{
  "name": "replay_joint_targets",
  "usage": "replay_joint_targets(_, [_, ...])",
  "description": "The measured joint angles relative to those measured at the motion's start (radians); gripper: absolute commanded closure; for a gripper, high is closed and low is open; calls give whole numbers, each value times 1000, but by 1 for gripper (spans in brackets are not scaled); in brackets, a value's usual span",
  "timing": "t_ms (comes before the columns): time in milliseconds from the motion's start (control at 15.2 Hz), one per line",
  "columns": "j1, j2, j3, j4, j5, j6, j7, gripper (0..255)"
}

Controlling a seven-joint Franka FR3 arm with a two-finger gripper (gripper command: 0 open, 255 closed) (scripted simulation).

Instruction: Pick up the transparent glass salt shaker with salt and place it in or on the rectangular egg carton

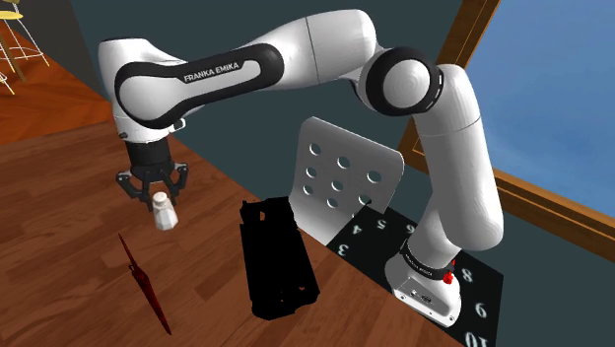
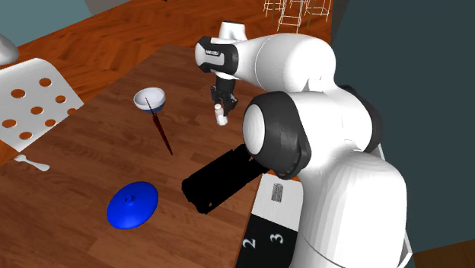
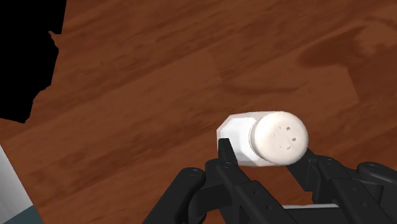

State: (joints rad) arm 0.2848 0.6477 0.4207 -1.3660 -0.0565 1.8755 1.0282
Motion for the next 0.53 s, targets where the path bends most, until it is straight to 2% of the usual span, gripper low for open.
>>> replay_joint_targets(528, [3, -27, 7, 69, 8, -93, 8, 255])
